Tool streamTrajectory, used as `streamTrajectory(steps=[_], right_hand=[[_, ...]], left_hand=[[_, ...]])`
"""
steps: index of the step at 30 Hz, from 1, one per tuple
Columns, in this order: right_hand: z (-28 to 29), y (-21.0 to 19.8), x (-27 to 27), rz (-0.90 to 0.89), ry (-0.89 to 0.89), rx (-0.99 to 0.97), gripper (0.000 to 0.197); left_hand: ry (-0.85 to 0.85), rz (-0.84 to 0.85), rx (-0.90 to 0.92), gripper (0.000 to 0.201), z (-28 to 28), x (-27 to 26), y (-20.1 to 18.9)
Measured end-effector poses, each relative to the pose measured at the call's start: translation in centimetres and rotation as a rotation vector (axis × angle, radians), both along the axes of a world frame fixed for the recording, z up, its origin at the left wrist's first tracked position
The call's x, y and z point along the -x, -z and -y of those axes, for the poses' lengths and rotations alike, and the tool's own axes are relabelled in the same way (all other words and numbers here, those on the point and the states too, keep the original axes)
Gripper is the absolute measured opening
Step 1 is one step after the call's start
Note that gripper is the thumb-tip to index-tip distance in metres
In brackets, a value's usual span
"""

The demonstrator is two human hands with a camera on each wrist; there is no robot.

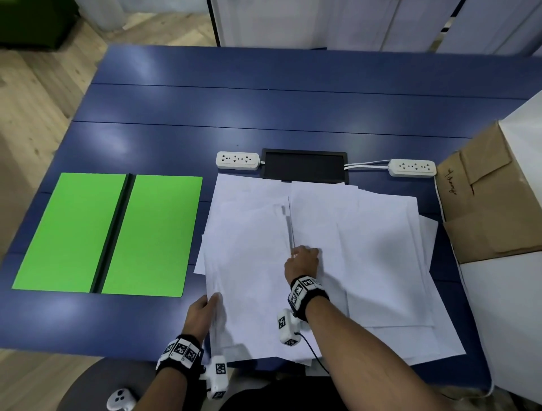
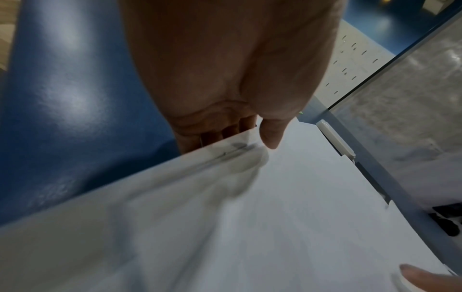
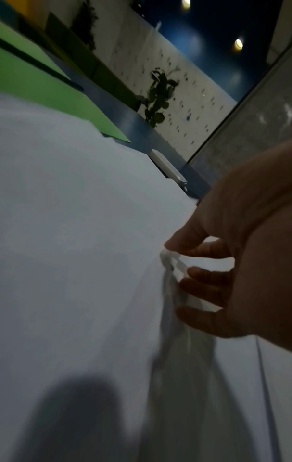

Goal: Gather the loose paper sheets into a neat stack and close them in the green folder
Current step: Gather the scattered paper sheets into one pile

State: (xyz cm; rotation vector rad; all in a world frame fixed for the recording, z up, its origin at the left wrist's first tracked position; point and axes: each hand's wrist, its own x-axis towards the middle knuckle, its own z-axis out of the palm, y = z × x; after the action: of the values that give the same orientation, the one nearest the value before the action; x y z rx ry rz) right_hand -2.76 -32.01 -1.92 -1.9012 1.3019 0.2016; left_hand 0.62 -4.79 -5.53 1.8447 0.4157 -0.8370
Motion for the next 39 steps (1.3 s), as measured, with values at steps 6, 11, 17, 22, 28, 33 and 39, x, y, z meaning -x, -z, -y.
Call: streamTrajectory(steps=[6, 11, 17, 22, 28, 33, 39], right_hand=[[-1.9, -0.4, -1.9, -0.013, 0.123, -0.184, 0.059], [-2.2, -0.3, -1.6, -0.089, 0.027, -0.255, 0.067], [-2.4, 0.6, 0.8, 0.036, -0.094, -0.251, 0.036], [-0.8, 1.1, 3.5, -0.038, -0.174, -0.254, 0.042], [-2.6, 0.9, 5.3, -0.095, -0.19, -0.261, 0.041], [-5.2, -0.2, 4.4, -0.052, -0.165, -0.364, 0.041], [-2.4, -1.3, 4.8, 0.086, -0.262, -0.254, 0.027]], left_hand=[[0.038, 0.004, 0.011, 0.016, 0.0, 0.0, -0.2], [0.095, 0.043, -0.026, 0.028, -0.4, -0.3, 0.0], [0.039, 0.019, -0.051, 0.053, 0.3, -0.4, -0.6], [-0.015, -0.042, 0.021, 0.054, -0.3, -0.4, 0.1], [-0.034, -0.074, 0.09, 0.025, 0.3, 0.5, -0.8], [-0.002, -0.039, 0.063, 0.033, 0.1, 0.8, -0.5], [0.021, 0.024, -0.04, 0.043, -0.3, 0.8, 0.0]])
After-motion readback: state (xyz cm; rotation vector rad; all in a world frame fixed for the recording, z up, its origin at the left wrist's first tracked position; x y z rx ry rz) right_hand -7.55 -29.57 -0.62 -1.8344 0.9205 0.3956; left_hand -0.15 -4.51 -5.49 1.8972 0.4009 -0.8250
